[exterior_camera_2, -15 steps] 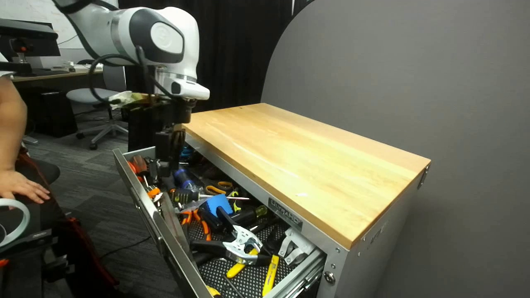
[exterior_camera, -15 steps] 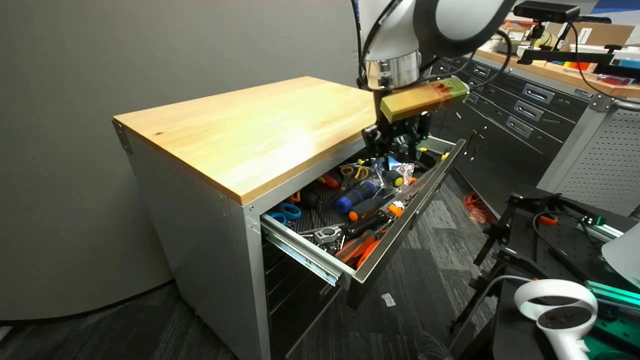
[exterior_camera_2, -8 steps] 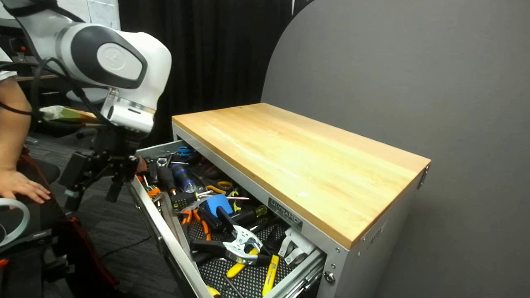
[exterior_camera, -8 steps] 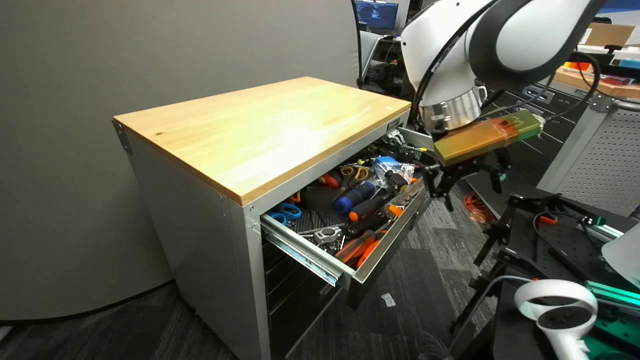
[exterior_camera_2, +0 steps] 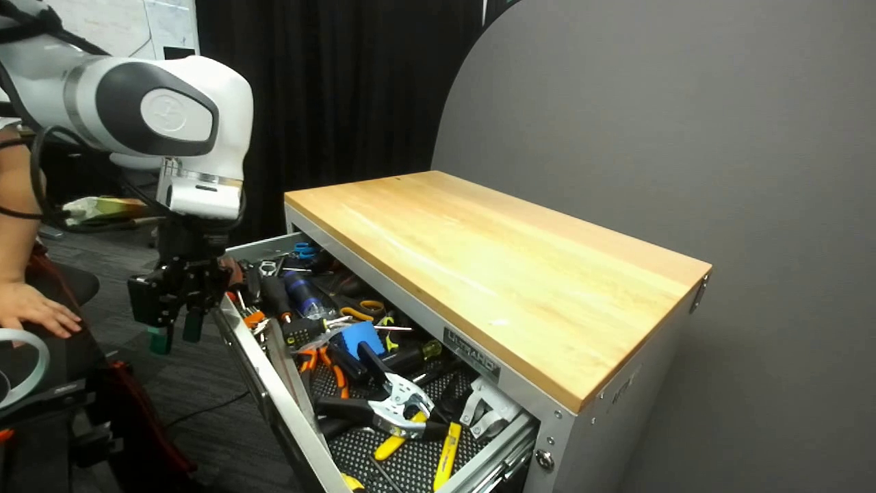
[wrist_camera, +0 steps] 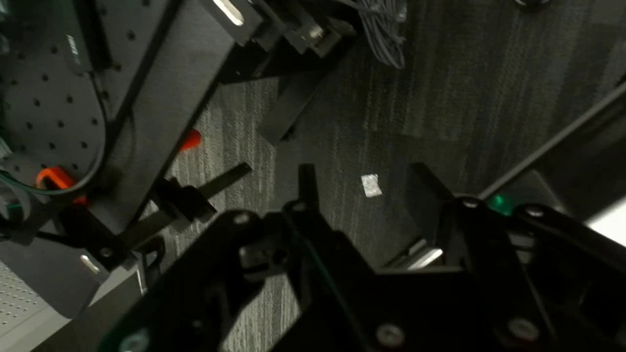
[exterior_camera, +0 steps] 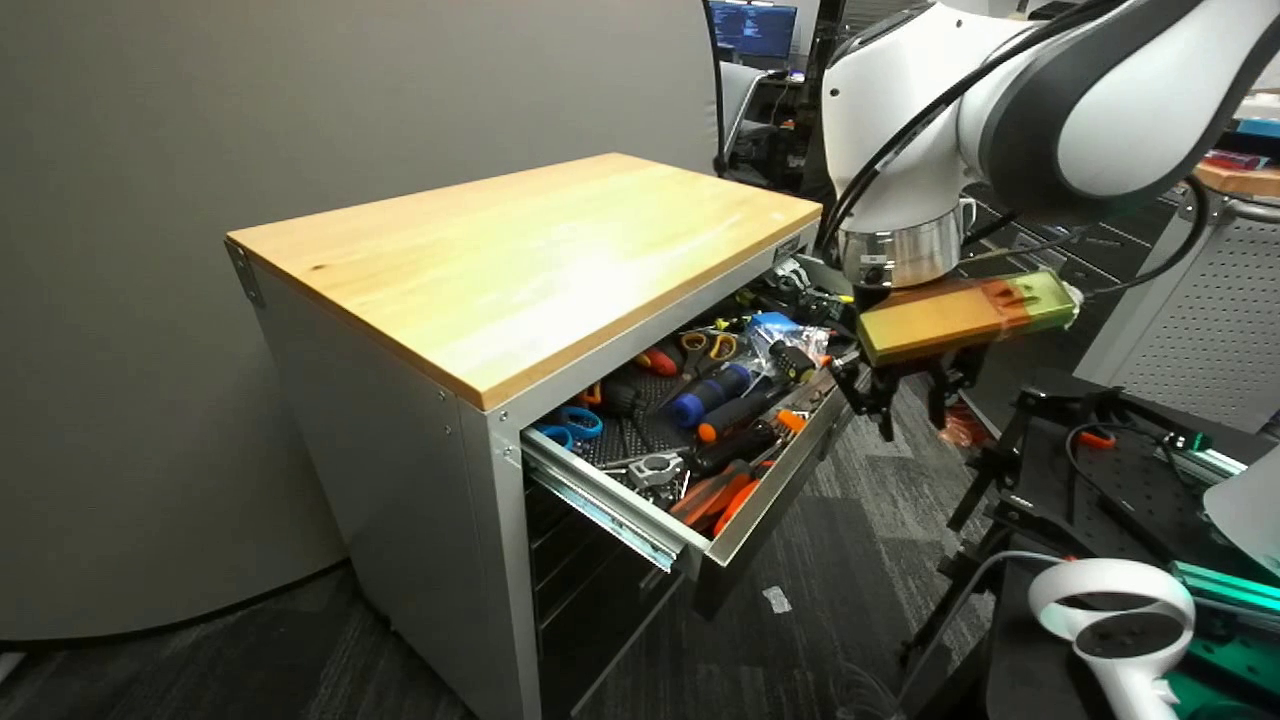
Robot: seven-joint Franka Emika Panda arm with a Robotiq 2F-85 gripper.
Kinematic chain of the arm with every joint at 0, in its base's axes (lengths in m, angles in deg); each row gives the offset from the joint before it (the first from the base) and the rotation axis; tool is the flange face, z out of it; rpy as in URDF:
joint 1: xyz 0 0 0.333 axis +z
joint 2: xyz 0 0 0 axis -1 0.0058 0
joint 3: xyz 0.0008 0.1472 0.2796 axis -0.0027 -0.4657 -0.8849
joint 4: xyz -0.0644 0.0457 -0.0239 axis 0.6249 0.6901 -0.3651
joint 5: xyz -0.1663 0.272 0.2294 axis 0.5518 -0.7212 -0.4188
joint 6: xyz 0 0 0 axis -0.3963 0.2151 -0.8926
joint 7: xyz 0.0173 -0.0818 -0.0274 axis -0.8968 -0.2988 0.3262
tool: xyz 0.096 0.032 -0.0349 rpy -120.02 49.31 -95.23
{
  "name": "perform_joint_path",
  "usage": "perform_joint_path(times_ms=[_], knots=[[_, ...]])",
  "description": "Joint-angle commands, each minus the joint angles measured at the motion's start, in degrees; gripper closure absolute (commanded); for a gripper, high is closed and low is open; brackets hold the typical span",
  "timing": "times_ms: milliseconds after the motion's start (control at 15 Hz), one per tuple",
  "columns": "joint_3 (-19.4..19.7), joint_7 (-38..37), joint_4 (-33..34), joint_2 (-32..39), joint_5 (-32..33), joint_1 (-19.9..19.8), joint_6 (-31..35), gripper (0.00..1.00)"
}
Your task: Put the screwdriver in the open drawer then close the drawer
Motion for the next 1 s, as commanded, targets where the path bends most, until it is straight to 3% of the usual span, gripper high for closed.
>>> perform_joint_path(times_ms=[0,200,533,933], knots=[[1.33,-11.32,3.72,3.87,10.70,1.43,6.30,0.81],[3.11,-21.04,8.16,7.92,20.15,3.18,6.85,1.00],[5.81,-30.36,19.89,15.03,30.86,5.67,4.87,1.00],[7.56,-34.43,29.87,20.17,36.32,6.38,5.36,1.00]])
